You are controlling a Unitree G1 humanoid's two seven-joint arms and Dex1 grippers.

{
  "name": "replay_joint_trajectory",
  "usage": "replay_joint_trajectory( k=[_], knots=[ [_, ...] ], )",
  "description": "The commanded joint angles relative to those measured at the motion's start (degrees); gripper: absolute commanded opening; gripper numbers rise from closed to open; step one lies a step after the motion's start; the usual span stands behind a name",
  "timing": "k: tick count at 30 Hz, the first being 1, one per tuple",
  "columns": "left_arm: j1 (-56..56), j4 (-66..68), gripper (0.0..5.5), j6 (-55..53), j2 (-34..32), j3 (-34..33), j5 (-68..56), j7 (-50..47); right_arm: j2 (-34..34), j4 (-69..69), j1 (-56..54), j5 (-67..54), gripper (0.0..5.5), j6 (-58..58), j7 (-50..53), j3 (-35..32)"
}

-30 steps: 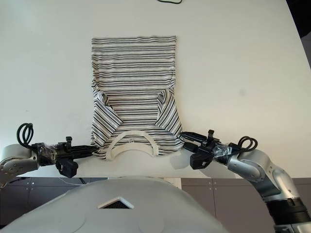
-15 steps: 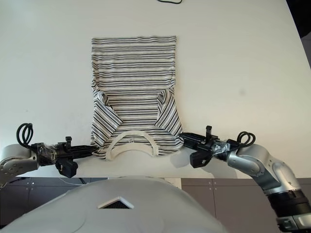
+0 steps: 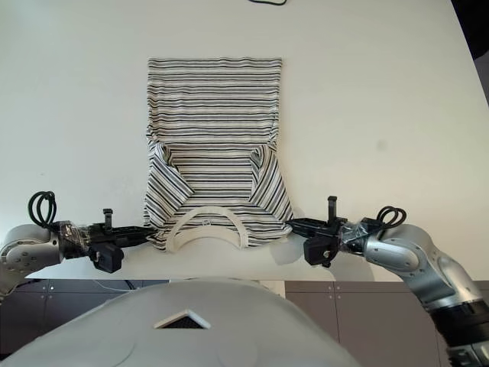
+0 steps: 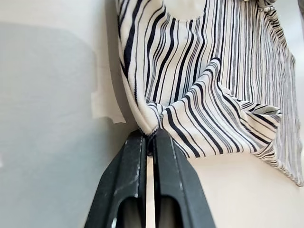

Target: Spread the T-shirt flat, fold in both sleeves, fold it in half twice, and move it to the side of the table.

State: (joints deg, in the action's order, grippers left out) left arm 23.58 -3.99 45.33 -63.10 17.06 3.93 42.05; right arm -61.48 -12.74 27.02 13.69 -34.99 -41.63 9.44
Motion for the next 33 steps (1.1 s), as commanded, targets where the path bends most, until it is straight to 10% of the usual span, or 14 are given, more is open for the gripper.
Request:
replay_joint_trajectory(
  k=[1,10,14,23,33],
  knots=[
    [11.7,-9.7,0.1,-5.9,-9.9,-5.2,-12.8,4.3,-7.7,-10.8,9.1,-12.3,0.15,7.1,-7.5,-7.9],
    [35.7,-29.2,0.1,-31.5,-12.5,-40.4,-48.1,26.1,-5.6,-31.6,25.1,-37.9,0.15,32.9,-23.8,-37.3],
    [22.4,-30.5,0.1,-43.8,-9.8,-40.7,-57.6,18.8,-6.8,-31.5,13.4,-50.7,0.15,44.6,-20.6,-41.6],
    [-27.6,-12.4,0.1,-66.7,5.5,-16.2,-53.0,4.7,2.9,-1.4,-39.7,-43.9,0.15,58.6,-20.4,-6.4],
    [-48.3,21.9,0.1,-67.1,23.0,-8.3,-35.1,6.9,25.7,55.1,-71.8,-23.2,0.15,46.0,-25.0,8.4]
  ],
)
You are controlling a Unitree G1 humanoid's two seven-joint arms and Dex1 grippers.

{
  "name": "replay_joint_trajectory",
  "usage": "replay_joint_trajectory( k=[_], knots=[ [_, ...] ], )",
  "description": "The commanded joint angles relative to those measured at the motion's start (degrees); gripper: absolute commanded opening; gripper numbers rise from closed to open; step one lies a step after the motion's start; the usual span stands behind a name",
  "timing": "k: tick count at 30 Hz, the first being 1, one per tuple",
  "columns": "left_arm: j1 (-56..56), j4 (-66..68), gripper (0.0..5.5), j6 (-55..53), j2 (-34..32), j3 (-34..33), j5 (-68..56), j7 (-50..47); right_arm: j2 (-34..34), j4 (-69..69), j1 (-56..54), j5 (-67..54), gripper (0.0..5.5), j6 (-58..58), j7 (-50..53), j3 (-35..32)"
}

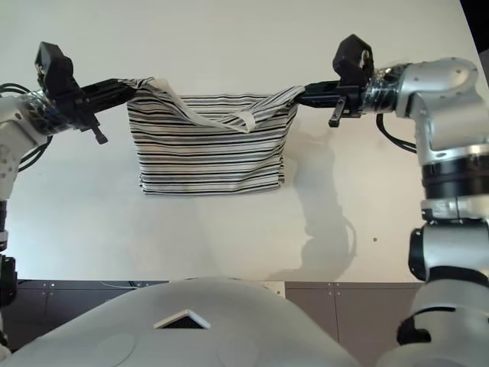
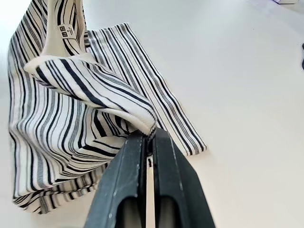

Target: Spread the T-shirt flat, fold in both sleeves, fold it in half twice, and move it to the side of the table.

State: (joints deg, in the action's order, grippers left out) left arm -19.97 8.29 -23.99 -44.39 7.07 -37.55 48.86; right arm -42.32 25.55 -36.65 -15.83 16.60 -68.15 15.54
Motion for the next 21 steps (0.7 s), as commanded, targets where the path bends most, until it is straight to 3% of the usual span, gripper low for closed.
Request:
replay_joint_trajectory(
  k=[1,5,8,16,19,21],
  knots=[
    [-5.3,11.9,0.1,2.9,5.6,2.3,8.1,0.2,8.2,21.2,-9.5,8.0,0.15,-7.3,2.2,2.7],
    [-5.8,22.1,0.1,7.6,11.3,6.0,17.8,-1.2,14.3,33.6,-11.8,14.2,0.15,-12.8,6.2,3.9],
    [-7.1,30.2,0.56,11.6,15.2,6.2,23.6,-5.7,17.2,38.2,-11.9,15.9,0.61,-15.2,11.7,1.9],
    [-10.3,38.9,1.75,20.1,20.6,-3.5,25.1,-16.7,18.0,44.4,-14.5,12.7,2.02,-13.4,24.5,-10.2],
    [-11.3,39.3,1.75,20.1,23.3,-5.6,24.9,-17.6,19.2,42.5,-13.6,13.1,2.63,-16.3,25.9,-11.6],
    [-11.7,39.1,1.75,20.1,24.5,-6.3,25.4,-18.1,20.5,39.4,-12.5,13.3,2.63,-18.6,23.9,-11.4]
  ],
)
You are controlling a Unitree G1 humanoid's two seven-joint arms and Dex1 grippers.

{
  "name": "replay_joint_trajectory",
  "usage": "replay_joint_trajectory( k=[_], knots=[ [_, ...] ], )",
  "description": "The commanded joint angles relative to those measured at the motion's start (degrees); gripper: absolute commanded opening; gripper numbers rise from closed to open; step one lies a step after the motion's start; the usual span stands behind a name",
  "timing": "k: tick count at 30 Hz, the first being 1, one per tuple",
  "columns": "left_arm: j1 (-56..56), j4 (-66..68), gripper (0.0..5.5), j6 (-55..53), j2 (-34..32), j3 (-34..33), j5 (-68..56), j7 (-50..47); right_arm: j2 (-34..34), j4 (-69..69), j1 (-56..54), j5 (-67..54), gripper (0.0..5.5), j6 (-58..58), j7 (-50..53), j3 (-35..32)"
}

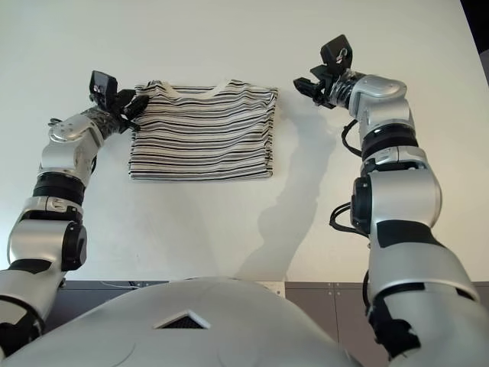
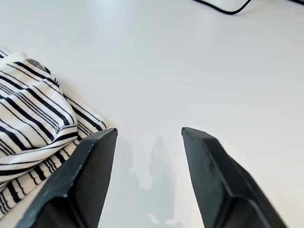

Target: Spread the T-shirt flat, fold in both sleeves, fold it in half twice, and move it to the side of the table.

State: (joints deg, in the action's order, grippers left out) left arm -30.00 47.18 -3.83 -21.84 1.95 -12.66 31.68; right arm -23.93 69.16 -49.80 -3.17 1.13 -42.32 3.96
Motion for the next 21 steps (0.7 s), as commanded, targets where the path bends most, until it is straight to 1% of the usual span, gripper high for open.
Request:
replay_joint_trajectory(
  k=[1,4,7,9,12,14,16,18,20,21],
  knots=[
    [-2.0,0.3,1.75,0.5,2.1,-1.3,1.1,-1.4,2.6,-6.1,1.2,0.9,2.63,-4.6,-2.9,0.7],
    [-4.2,3.2,1.75,3.4,1.6,-0.9,4.7,-4.5,3.6,-10.8,3.0,3.2,2.63,-9.8,-5.5,3.3],
    [-6.7,6.4,1.75,8.4,0.8,1.2,10.0,-7.8,4.0,-10.8,4.7,7.5,2.63,-15.1,-6.0,7.2],
    [-7.6,6.5,1.75,12.9,0.6,3.0,13.6,-9.2,3.0,-8.2,5.8,13.8,2.63,-20.6,-4.0,12.1],
    [-8.6,3.9,1.75,19.1,0.0,6.3,19.5,-11.4,0.5,-2.9,6.8,24.3,2.63,-26.3,2.4,19.7],
    [-8.3,-2.7,1.75,23.7,-0.6,9.5,23.9,-11.1,-1.2,-0.1,7.1,27.7,2.63,-27.8,5.4,21.9],
    [-5.3,-13.4,1.75,27.9,-1.9,14.1,29.3,-9.2,-2.8,1.4,7.0,28.2,2.63,-28.0,6.1,22.1],
    [1.0,-26.4,1.75,28.1,-2.9,18.0,31.4,-5.1,-4.0,1.6,6.5,27.4,2.63,-28.1,2.6,21.7],
    [8.4,-38.7,1.75,24.4,-3.2,21.0,31.4,-1.6,-6.6,0.7,6.5,28.9,2.63,-28.0,-4.3,23.9],
    [11.4,-42.8,1.75,22.2,-3.0,22.1,30.8,-0.3,-8.1,0.0,6.8,29.9,2.63,-28.2,-8.2,25.3]
  ],
)
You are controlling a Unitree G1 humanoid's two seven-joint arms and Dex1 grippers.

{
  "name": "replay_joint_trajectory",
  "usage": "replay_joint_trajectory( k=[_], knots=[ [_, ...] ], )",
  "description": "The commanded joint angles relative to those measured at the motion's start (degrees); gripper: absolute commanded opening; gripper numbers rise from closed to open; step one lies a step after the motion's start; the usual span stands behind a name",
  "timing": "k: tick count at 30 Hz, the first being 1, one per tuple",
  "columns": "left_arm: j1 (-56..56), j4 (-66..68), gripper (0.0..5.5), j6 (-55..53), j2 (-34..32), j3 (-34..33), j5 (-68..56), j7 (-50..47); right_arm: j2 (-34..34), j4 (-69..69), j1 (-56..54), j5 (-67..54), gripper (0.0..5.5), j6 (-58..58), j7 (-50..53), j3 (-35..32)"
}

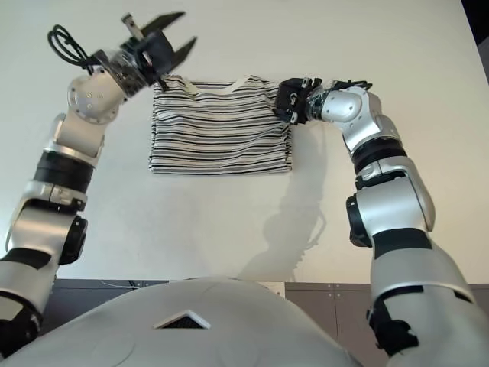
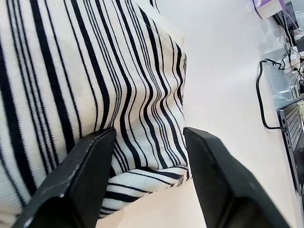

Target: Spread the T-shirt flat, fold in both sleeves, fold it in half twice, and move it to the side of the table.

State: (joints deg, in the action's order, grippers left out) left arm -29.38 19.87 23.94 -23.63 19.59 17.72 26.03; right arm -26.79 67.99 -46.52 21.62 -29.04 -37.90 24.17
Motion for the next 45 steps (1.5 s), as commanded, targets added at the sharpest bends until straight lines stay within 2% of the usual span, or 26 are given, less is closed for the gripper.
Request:
replay_joint_trajectory(
  k=[1,4,7,10,13,18,23,26,31,34,36,38,42,45],
  knots=[
    [14.1,-17.9,1.75,-7.1,-1.1,5.9,-0.3,7.0,-7.1,-0.4,3.9,5.5,2.63,1.7,-18.1,6.4],
    [19.6,-19.3,1.75,-9.3,-2.5,8.3,1.3,9.4,-10.6,-9.1,5.5,2.5,2.63,3.8,-30.5,7.1],
    [23.1,-21.1,1.75,-13.4,-5.4,6.4,3.8,9.3,-13.4,-23.8,9.1,-1.8,2.63,6.9,-41.9,7.8],
    [24.4,-17.9,1.75,-15.2,-9.0,5.8,5.5,10.3,-16.3,-40.5,16.8,-5.9,2.63,13.5,-47.8,7.8],
    [22.1,-13.2,1.75,-13.5,-11.6,5.7,8.2,9.4,-16.2,-49.8,21.6,-7.8,2.63,19.8,-48.0,7.6],
    [12.5,-4.2,1.75,-5.4,-12.1,7.2,11.5,8.3,-10.2,-56.7,23.3,-10.3,2.63,31.9,-42.4,6.0],
    [3.0,12.8,1.75,4.0,-12.1,8.4,13.4,5.9,-7.9,-62.4,22.6,-13.6,2.63,41.5,-43.9,6.1],
    [-1.7,17.5,1.75,12.3,-10.0,8.5,9.9,7.9,-7.0,-69.3,22.0,-19.3,2.63,49.2,-40.7,0.0],
    [-4.7,15.5,1.75,16.2,-8.7,4.5,6.9,4.5,-13.1,-81.4,28.3,-27.3,2.63,55.3,-37.9,-11.0],
    [-0.1,3.2,1.75,15.0,-12.0,1.4,1.8,7.6,-17.5,-86.0,35.4,-28.3,2.63,52.5,-34.3,-18.5],
    [11.4,-13.1,1.75,8.6,-15.2,0.9,-5.2,12.0,-21.6,-85.9,43.3,-27.3,2.63,48.1,-32.8,-23.7],
    [22.6,-23.6,1.75,3.8,-16.2,2.4,-6.8,13.0,-23.4,-84.6,48.8,-26.4,2.63,45.4,-30.6,-27.4],
    [34.0,-27.9,1.75,0.7,-17.7,3.8,-2.0,12.8,-25.4,-82.4,56.7,-26.8,2.63,42.2,-28.9,-33.1],
    [36.2,-24.6,1.75,3.0,-21.5,4.8,-0.9,16.0,-25.8,-80.9,57.4,-25.5,2.63,40.1,-27.7,-31.5]
  ],
)
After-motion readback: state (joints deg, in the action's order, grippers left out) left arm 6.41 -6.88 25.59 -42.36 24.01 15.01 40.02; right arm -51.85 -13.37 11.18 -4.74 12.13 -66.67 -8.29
